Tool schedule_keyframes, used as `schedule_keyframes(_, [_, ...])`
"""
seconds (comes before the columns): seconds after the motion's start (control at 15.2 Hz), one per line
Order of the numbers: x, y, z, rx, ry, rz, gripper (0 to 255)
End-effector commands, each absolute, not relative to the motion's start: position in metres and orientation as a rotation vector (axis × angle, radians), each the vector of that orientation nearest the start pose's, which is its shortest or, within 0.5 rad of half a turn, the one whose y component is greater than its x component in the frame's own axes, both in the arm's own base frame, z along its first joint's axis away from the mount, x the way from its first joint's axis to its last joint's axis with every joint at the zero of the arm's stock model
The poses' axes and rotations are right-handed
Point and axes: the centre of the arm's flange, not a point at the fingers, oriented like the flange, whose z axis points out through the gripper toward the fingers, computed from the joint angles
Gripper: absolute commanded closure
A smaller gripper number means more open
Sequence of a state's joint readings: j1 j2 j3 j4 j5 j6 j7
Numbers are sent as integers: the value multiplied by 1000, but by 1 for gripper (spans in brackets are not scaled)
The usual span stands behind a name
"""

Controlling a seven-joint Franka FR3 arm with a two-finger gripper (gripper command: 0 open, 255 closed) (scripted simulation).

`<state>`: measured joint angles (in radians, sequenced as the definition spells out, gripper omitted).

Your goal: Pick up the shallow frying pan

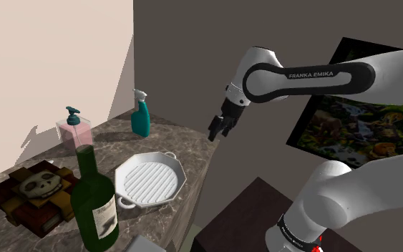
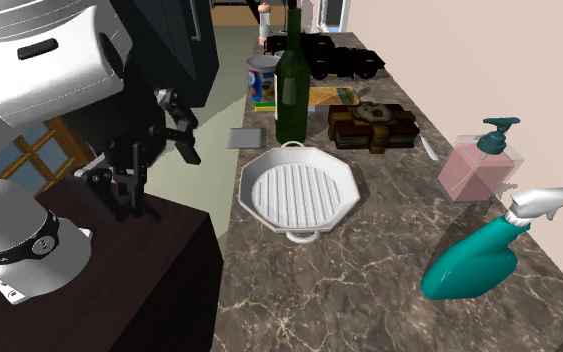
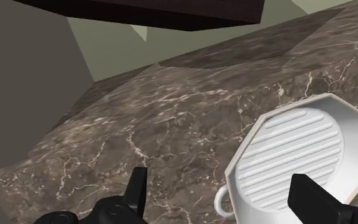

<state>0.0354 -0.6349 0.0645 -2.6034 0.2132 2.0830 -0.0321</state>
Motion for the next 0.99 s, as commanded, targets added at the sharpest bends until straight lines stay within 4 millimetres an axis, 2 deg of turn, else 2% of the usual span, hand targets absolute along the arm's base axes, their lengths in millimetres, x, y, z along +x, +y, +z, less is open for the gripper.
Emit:
schedule_keyframes(0.0, [373,54,449,-2946,-9,-191,0])
schedule_keyframes(0.73, [439,107,346,-2757,139,-296,0])
schedule_keyframes(0.92, [439,107,335,-2756,140,-296,0])
